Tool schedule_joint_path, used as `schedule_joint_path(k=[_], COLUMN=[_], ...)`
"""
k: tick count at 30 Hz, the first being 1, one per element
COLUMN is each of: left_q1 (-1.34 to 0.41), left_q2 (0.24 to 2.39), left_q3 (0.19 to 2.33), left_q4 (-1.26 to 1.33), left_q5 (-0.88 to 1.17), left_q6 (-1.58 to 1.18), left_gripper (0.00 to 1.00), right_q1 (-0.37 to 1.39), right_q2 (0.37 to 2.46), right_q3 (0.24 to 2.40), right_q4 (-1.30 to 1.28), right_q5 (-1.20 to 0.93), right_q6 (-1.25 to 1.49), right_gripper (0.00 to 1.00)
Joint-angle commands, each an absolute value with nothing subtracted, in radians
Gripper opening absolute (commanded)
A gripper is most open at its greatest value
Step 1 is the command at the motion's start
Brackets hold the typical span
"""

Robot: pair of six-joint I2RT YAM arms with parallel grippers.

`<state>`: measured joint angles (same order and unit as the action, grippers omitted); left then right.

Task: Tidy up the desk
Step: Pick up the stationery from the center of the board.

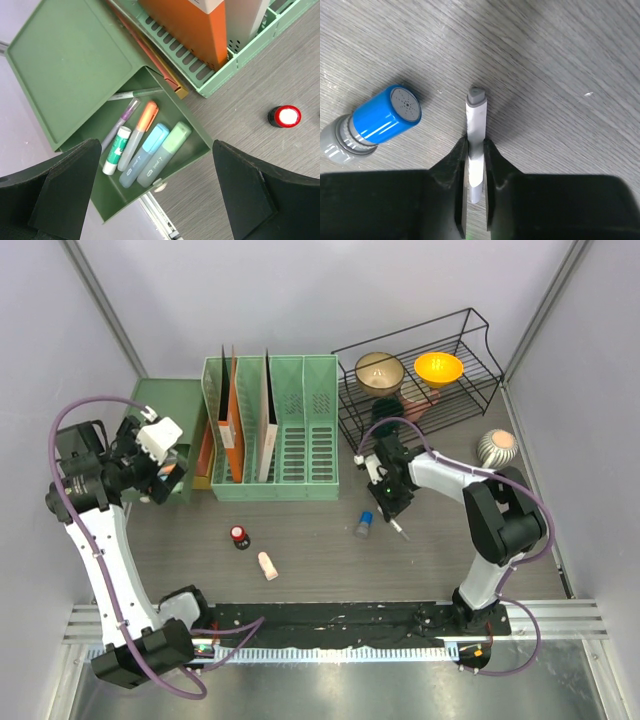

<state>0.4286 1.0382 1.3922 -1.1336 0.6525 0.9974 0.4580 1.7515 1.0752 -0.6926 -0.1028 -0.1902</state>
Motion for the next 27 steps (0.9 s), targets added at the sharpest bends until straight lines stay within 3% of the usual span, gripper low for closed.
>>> schedule_joint_path(k=[1,6,14,18,22,27], left_q1=[0.434,0.434,0.28,0.118,-0.053,-0.311], left_q2=[1.02,1.017,0.983,0.954,0.956,1.046], left_q3=[1.385,1.372,1.284,1.192,1.075,1.075], left_q4=[-1.137,-1.196,-1.08,-0.852,-0.393,-0.19], left_q5=[0.709,0.845,1.002,1.008,1.016,0.869], left_q6=[0.991,0.98,0.758,0.505,0.115,0.02], left_gripper=[1.0,1.0,1.0,0.99,0.98,0.99], right_q1=[0.466,0.466,0.466,0.466,0.466,0.466], right_q2=[1.783,1.709,1.553,1.493,1.434,1.402], right_q3=[1.08,1.146,1.34,1.442,1.502,1.557], right_q4=[-0.678,-0.736,-0.864,-0.893,-0.848,-0.812], right_q5=[-0.095,-0.143,-0.276,-0.385,-0.485,-0.575], right_q6=[-0.216,-0.25,-0.317,-0.342,-0.347,-0.353], right_gripper=[0.13,0.01,0.01,0.01,0.02,0.04])
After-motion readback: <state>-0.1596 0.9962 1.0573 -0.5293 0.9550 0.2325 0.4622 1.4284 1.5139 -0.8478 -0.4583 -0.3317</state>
